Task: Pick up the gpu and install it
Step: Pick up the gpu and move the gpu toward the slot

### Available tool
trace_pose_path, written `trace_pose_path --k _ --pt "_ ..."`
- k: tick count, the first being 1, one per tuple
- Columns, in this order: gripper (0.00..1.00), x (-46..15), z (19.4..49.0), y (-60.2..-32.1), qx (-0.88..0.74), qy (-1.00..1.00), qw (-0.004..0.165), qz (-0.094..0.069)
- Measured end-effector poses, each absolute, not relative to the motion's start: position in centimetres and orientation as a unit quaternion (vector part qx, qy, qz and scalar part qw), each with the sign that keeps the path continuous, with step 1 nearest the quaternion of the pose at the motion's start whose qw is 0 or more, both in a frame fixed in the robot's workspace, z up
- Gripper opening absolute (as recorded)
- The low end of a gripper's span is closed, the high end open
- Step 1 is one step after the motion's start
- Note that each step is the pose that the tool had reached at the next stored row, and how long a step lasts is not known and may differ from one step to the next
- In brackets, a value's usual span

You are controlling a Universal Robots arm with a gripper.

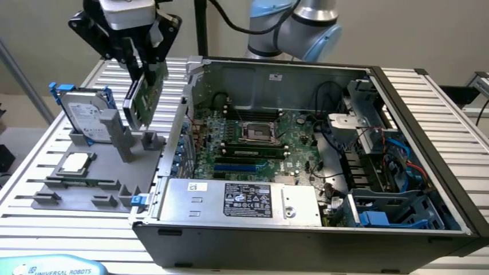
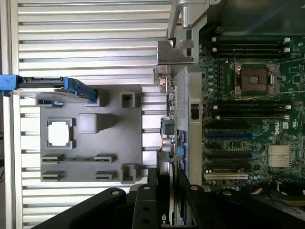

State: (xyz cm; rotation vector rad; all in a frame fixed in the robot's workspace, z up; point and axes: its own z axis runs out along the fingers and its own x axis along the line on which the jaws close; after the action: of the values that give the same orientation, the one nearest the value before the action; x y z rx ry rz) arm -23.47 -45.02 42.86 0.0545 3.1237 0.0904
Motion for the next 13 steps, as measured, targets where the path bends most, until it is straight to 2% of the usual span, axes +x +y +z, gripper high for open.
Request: trace_pose_path --k 5,13 --pt "0.27 -21.2 44.7 -45.1 0.017 0.999 0.004 0.029" --pt "0.27 -17.6 44.9 -45.1 0.018 0.999 0.004 0.029"
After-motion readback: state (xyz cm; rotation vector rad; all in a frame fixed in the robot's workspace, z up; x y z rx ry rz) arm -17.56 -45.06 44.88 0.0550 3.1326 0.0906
